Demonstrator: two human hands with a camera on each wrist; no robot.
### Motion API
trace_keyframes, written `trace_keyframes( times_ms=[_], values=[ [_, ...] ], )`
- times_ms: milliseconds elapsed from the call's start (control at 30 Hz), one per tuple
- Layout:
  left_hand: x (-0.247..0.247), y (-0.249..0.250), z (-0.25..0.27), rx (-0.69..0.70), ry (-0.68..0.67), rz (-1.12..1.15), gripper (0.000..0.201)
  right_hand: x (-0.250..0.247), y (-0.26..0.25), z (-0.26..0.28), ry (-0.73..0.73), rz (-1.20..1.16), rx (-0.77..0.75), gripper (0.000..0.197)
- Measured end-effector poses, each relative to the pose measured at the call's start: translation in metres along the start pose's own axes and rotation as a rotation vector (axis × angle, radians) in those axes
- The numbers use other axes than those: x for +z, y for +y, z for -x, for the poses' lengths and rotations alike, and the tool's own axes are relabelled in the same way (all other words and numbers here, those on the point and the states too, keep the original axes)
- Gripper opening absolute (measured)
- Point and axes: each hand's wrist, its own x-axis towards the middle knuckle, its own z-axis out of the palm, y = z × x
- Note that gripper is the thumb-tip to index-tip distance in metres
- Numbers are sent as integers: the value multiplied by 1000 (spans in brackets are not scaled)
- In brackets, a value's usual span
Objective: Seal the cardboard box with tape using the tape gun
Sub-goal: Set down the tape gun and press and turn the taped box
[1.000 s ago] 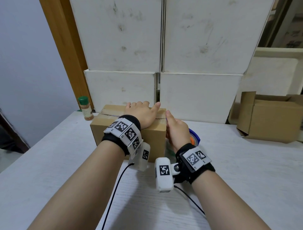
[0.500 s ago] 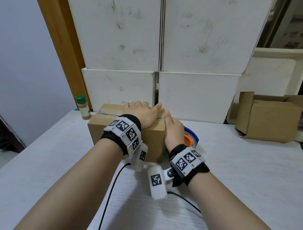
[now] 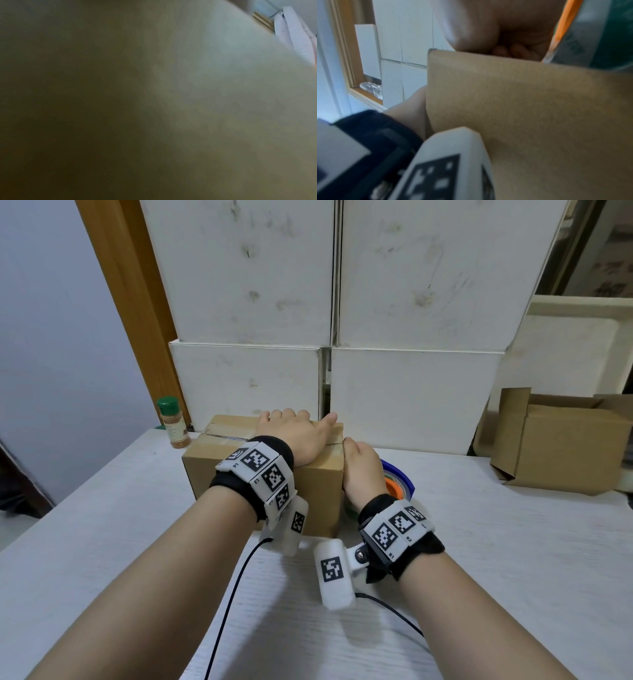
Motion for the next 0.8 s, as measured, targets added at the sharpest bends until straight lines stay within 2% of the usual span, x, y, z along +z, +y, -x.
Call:
trace_keyframes(
  times_ms=[200,467,600,667,733,800],
  values=[
    [1,-2,-1,17,-6,-1,73,-3,-3,-3,-77,-55,144,19],
    [-1,-1,0,5,-12,20,75,-9,-1,6,-121,77,93,20],
    [4,-4,-5,16,-7,28,73,-9,-5,4,-82,80,129,14],
    [5,-5,-7,10,1,76,71,-11,-13,0,2,43,122,15],
    [5,-5,-6,-16,4,176,70,-15,-29,-5,92,-45,107,18],
    [2,-4,-4,-44,9,315,73,-19,-47,-10,72,-51,87,31]
  ],
)
